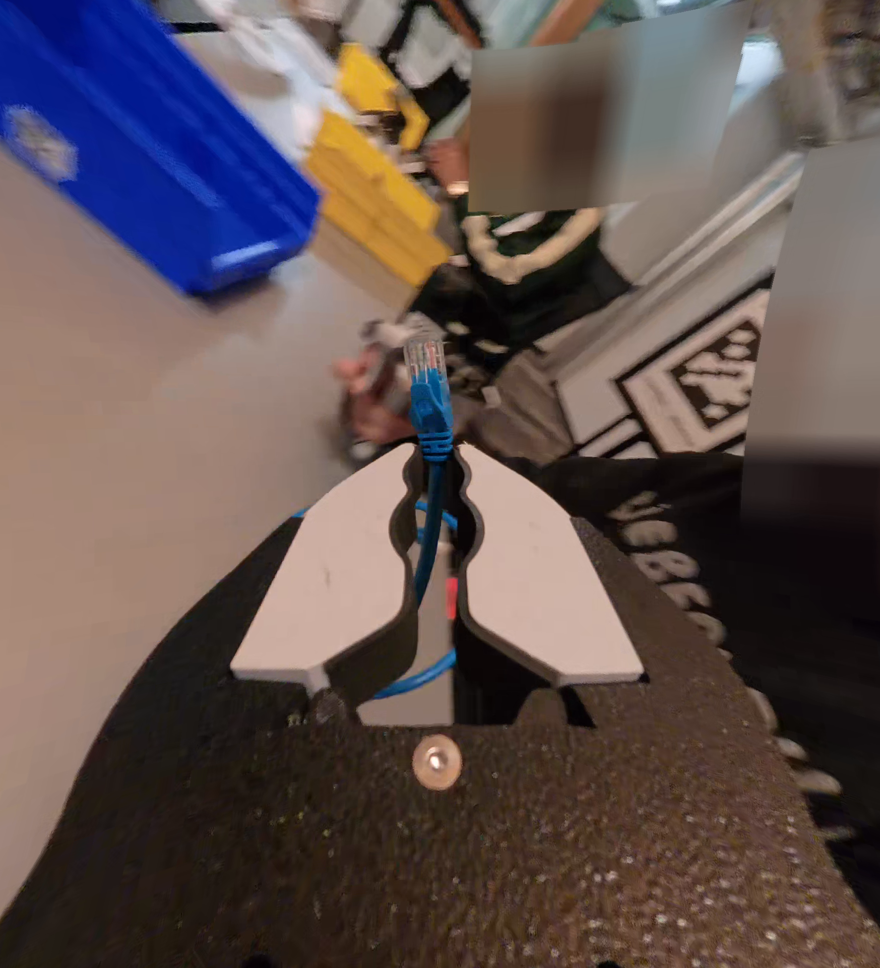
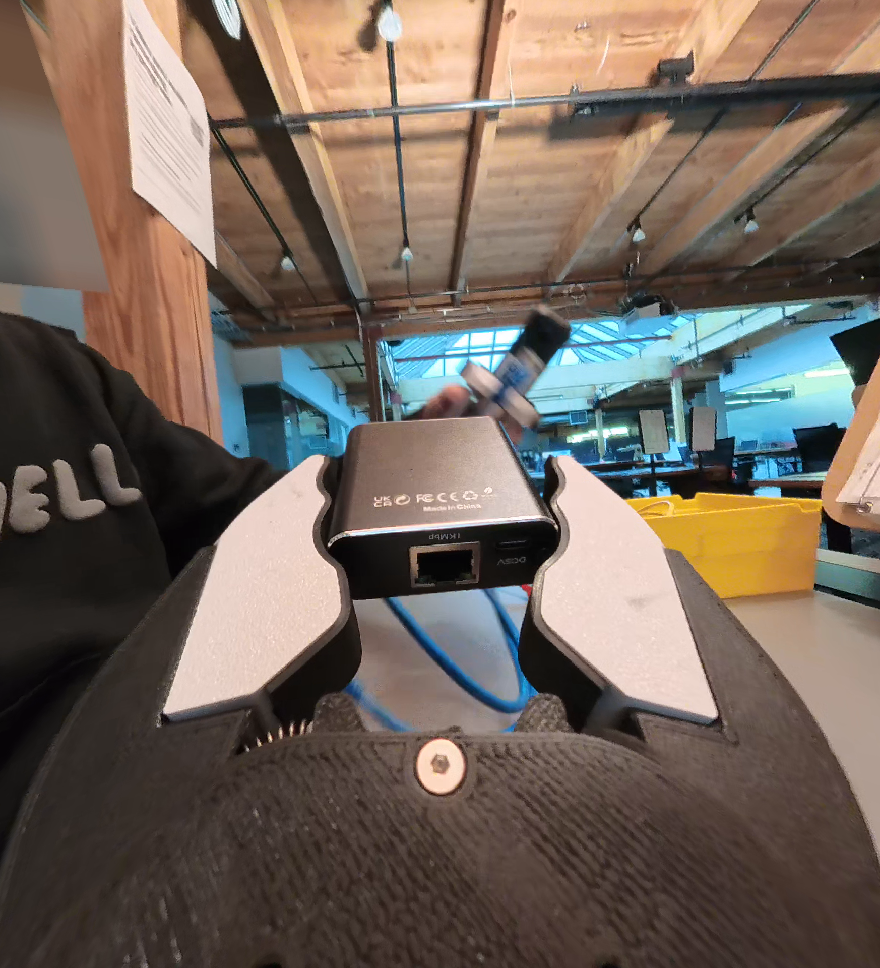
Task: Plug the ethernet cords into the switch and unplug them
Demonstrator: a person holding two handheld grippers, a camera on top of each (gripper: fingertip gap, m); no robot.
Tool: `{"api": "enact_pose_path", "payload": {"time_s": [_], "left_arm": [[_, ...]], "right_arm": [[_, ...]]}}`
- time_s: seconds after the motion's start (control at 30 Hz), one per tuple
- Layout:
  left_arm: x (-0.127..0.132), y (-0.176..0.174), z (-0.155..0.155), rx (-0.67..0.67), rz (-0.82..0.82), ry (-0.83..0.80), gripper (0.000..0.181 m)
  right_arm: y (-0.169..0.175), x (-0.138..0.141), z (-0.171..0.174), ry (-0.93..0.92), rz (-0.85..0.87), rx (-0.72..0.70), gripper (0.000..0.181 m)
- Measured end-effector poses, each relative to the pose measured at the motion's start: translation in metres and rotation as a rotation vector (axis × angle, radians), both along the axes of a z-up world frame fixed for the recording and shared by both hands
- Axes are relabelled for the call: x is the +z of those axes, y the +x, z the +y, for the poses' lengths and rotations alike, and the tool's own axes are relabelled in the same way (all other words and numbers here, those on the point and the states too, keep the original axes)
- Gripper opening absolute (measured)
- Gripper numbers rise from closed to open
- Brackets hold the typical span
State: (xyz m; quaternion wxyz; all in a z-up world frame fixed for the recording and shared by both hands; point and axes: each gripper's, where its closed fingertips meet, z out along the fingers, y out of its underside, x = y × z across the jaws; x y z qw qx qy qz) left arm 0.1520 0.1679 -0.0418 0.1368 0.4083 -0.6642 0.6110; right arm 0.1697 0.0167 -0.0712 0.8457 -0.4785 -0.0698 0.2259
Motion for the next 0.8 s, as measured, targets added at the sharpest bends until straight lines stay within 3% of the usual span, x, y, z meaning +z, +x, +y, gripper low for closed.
{"api": "enact_pose_path", "payload": {"time_s": [0.13,0.3,0.4,0.5,0.7,0.8], "left_arm": [[-0.072,0.037,0.026,0.093,0.043,0.273,0.010],[-0.104,0.065,0.024,0.044,0.068,0.498,0.009],[-0.090,0.051,-0.003,-0.092,0.052,0.502,0.009],[-0.068,0.016,-0.027,-0.264,-0.002,0.516,0.010],[0.023,-0.057,-0.052,-0.484,-0.018,0.272,0.010],[0.051,-0.050,-0.042,-0.448,-0.008,0.166,0.010]], "right_arm": [[-0.003,-0.003,0.004,-0.023,-0.019,0.005,0.076],[-0.004,-0.007,0.007,-0.046,-0.030,-0.001,0.077],[-0.001,-0.006,0.005,-0.036,-0.025,-0.009,0.076],[0.003,-0.004,0.001,-0.026,-0.022,-0.029,0.077],[0.006,-0.001,-0.006,-0.007,-0.017,-0.024,0.076],[0.005,0.001,-0.007,0.006,-0.009,-0.008,0.076]]}}
